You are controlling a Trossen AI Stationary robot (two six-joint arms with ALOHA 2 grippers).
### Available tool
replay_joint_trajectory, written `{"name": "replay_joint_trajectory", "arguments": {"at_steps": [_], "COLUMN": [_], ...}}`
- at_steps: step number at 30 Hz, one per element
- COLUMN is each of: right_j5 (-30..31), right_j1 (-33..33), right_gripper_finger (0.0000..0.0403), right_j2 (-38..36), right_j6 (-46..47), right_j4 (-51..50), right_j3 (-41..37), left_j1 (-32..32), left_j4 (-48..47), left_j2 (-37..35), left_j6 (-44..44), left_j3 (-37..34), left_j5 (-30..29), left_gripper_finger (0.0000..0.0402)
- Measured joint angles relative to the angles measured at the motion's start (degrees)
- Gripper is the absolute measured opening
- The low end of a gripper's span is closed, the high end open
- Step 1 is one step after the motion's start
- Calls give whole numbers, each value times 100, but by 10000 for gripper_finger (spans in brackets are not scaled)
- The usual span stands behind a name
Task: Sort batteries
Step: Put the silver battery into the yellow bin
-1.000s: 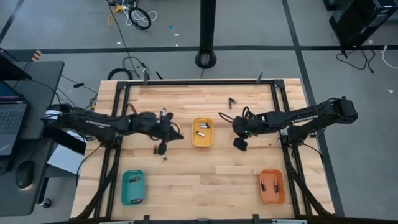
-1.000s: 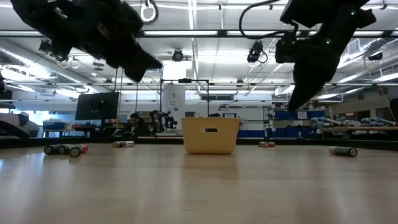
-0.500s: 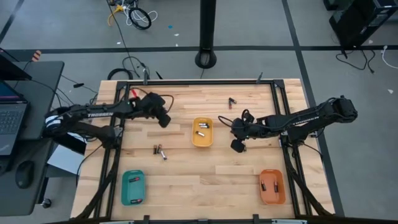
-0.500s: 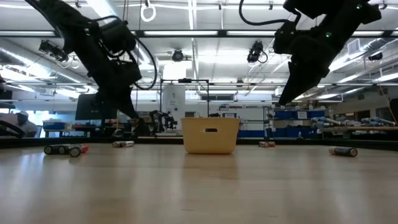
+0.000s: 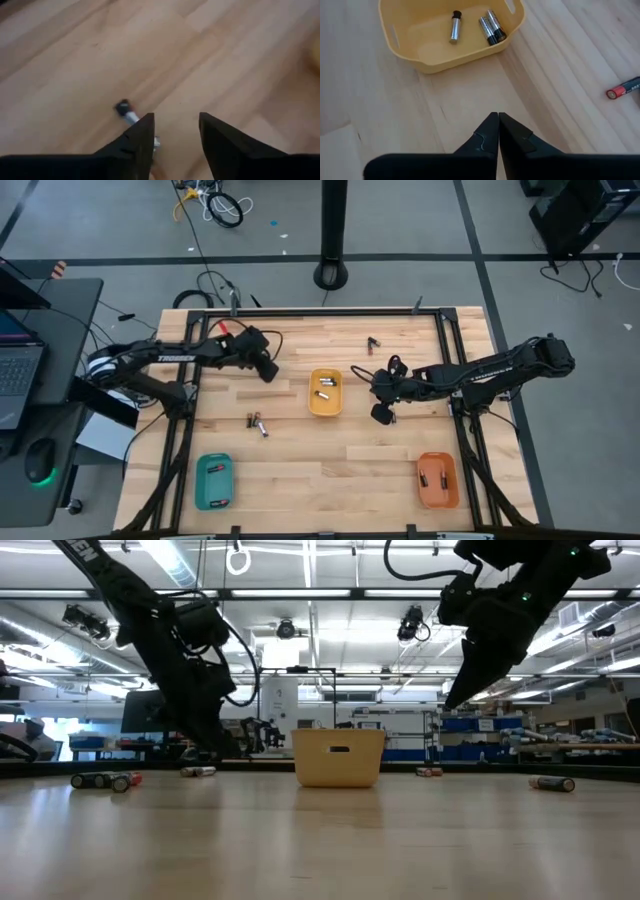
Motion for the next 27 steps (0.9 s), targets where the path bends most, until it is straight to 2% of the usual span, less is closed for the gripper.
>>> {"name": "replay_joint_trajectory", "arguments": {"at_steps": [2,4,9,13,21,27], "right_j5": [0,0,19,91,92,92], "right_j1": [0,0,0,0,0,-3], "right_gripper_finger": [24,22,12,19,18,14], "right_j2": [0,0,0,0,0,0], "right_j6": [-9,-15,-20,-20,-43,-151], "right_j4": [0,-4,0,-2,7,32], "right_j3": [0,0,0,0,0,0], "left_j1": [-41,-162,-342,-208,192,352], "left_j4": [-117,-437,-878,-917,-647,-645], "left_j2": [-90,-174,-198,-76,564,997], "left_j6": [63,171,-10,-290,-270,-18], "left_j3": [48,161,451,492,497,794], "left_j5": [308,328,-304,-381,-561,-675], "left_gripper_finger": [164,164,163,163,163,163]}}
